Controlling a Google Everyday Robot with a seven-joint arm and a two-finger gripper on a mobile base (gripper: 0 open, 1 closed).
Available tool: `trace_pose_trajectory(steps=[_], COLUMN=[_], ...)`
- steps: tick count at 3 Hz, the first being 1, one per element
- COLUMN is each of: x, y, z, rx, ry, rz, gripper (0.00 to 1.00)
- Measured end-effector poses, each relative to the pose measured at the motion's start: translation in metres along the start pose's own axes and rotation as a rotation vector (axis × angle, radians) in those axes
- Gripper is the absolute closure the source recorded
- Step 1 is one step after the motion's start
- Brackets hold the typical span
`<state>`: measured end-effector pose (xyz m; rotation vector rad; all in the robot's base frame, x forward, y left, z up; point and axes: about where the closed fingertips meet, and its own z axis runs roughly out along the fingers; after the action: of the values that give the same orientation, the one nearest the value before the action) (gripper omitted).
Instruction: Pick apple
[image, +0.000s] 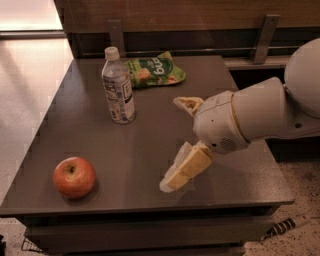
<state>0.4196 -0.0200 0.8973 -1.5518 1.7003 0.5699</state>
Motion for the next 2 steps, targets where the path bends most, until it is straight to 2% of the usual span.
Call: trace_pose_trajectory(steps=[1,2], x=[-0.007,-0.024], y=[-0.003,0.003], z=[0.038,0.096], rx=[-0.009,-0.077], ry=[-0.060,-0.218], rz=[0.008,0.038], gripper=[0.00,0.00])
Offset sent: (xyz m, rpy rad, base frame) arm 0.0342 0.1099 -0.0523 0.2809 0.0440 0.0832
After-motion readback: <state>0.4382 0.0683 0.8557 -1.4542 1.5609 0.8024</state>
